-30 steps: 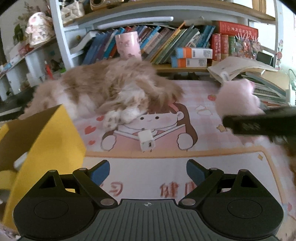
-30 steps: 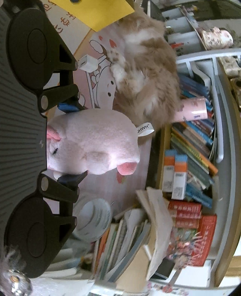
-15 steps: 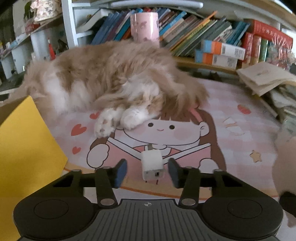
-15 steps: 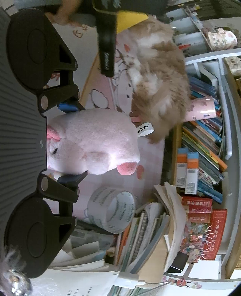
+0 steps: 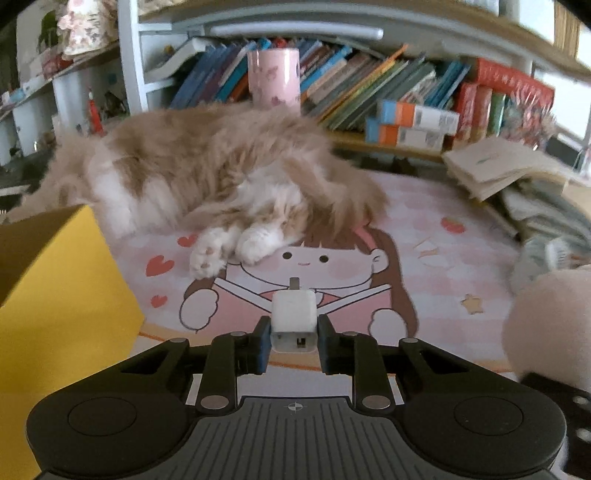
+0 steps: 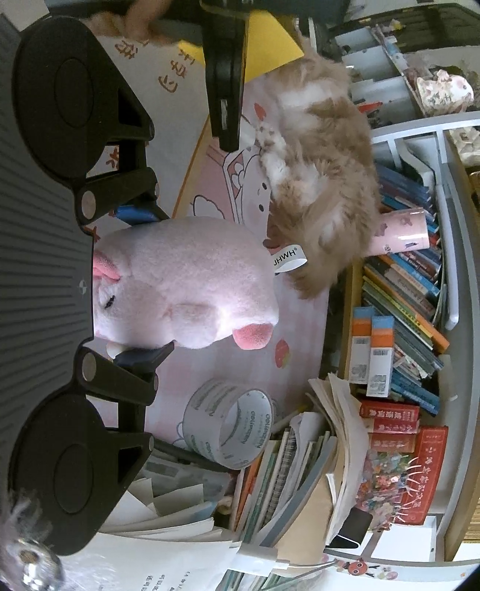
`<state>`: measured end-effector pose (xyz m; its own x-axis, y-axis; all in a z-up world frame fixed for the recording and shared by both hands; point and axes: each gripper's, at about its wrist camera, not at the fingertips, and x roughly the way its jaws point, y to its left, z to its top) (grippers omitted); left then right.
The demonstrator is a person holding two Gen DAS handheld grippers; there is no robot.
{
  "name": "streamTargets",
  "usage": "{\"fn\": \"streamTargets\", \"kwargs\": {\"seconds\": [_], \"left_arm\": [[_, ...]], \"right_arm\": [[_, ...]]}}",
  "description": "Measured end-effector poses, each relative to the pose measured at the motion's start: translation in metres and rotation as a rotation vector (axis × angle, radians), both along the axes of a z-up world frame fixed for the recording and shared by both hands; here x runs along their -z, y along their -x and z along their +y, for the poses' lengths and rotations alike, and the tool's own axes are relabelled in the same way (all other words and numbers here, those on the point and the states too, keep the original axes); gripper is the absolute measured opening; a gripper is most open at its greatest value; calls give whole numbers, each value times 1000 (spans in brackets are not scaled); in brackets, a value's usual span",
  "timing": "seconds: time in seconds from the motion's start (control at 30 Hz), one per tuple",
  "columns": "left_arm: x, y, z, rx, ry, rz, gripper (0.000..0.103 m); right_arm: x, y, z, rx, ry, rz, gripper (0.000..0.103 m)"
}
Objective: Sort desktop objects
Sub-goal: 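Carry the plush pig and plug adapter with both tools toward the yellow box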
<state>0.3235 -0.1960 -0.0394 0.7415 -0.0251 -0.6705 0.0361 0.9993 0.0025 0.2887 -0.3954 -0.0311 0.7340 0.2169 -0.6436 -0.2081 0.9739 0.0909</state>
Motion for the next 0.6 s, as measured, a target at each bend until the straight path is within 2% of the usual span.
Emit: {"fn": "streamTargets", "kwargs": {"seconds": [0.17, 0.37, 0.6], "left_arm": [[-23, 33, 10, 1, 50, -33, 24], [-49, 75, 14, 27, 57, -92, 24], [-67, 112, 27, 36, 99, -109, 24]], "right_arm": [[-12, 12, 1, -24, -15, -21, 58], [-26, 34, 5, -56, -28, -46, 58], [-37, 66, 8, -85, -49, -42, 58]]}}
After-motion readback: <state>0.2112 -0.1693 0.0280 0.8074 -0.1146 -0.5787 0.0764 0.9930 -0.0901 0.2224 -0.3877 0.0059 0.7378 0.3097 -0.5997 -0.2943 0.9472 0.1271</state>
